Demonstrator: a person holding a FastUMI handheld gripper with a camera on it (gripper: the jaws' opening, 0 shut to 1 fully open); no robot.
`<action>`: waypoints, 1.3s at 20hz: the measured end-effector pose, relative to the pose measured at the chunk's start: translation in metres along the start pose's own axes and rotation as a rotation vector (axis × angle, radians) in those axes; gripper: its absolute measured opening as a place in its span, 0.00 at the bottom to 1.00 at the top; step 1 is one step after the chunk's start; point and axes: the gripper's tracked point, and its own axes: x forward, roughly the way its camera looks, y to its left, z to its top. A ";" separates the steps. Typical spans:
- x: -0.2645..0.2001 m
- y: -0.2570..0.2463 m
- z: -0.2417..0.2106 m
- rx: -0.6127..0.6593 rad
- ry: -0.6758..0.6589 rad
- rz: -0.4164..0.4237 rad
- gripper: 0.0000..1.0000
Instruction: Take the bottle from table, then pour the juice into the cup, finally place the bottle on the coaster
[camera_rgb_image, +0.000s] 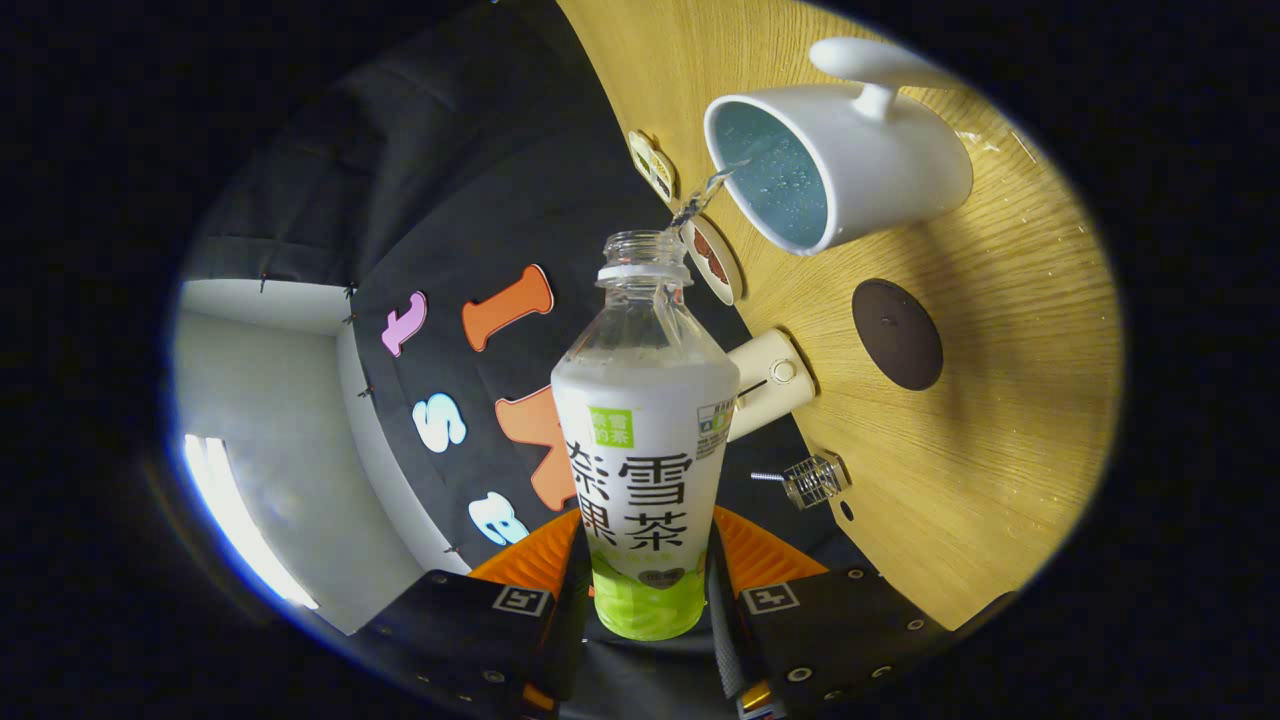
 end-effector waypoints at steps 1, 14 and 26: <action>0.000 -0.001 -0.001 0.005 -0.003 -0.002 0.55; 0.005 0.012 0.009 0.124 -0.051 -0.008 0.55; 0.007 0.035 0.014 0.279 -0.074 0.032 0.55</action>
